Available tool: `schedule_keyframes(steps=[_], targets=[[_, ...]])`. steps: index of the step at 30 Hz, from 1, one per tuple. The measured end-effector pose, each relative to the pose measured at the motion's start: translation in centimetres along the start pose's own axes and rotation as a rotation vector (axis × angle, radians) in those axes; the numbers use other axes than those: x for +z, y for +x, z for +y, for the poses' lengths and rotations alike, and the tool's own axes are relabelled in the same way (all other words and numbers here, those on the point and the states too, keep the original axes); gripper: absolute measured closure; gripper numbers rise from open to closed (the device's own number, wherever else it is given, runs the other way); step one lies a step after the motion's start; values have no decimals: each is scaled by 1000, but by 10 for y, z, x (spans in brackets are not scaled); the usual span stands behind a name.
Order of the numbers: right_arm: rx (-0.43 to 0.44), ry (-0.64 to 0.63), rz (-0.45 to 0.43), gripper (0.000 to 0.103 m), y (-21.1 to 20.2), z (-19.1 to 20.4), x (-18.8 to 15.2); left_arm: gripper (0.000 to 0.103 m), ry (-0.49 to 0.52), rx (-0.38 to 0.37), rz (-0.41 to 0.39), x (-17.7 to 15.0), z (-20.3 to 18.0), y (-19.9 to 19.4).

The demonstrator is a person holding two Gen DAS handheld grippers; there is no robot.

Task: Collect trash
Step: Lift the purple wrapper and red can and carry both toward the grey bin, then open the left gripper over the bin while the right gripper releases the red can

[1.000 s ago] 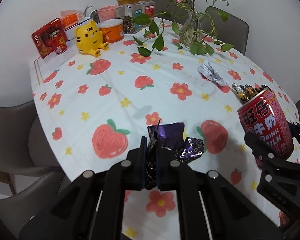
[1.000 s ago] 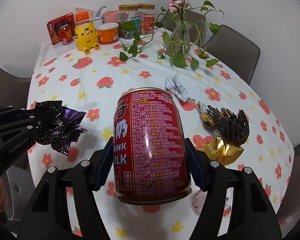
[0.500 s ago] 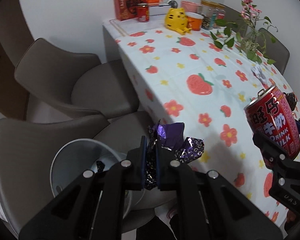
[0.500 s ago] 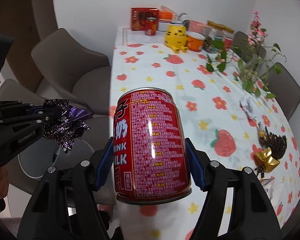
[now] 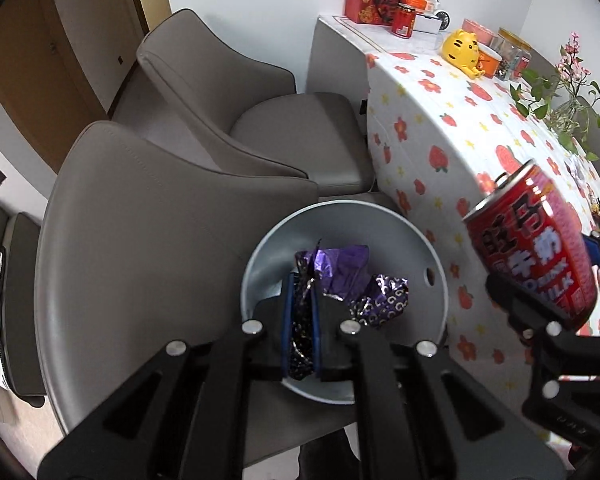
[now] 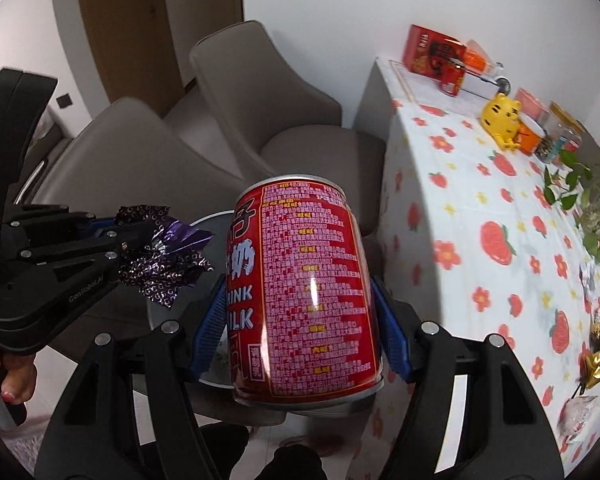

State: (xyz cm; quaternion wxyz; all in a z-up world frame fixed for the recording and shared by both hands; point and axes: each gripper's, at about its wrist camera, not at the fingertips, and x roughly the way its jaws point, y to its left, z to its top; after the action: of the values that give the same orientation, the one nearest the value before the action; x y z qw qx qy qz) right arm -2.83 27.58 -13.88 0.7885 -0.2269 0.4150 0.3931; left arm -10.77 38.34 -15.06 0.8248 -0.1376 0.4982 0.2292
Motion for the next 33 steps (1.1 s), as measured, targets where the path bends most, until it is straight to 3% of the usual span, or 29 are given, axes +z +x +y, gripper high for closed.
schedule_keyframes(steps=[11,13,14,15,17,26,33], targets=[[5,-16,23,35,10,29,9,89,12,-40,3,1,25,5],[-7,-22,8,30,7,33,11,76,22,-43,-5,1,26,3],[-14,-23,2,29,7,35,12,56,27,-41,-13,1,27,1],[-23,-18,-2,28,6,34,13,48,30,-28,-26,1,27,-1],[-28,-6,-2,28,6,33,14,43,44,-26,-46,2,27,-5],[-81,30,-5,28,1,25,9,42,97,-67,-59,10,20,-6],[-149,114,-17,28,-15,5,-5,42,185,-113,-77,16,-9,-6]])
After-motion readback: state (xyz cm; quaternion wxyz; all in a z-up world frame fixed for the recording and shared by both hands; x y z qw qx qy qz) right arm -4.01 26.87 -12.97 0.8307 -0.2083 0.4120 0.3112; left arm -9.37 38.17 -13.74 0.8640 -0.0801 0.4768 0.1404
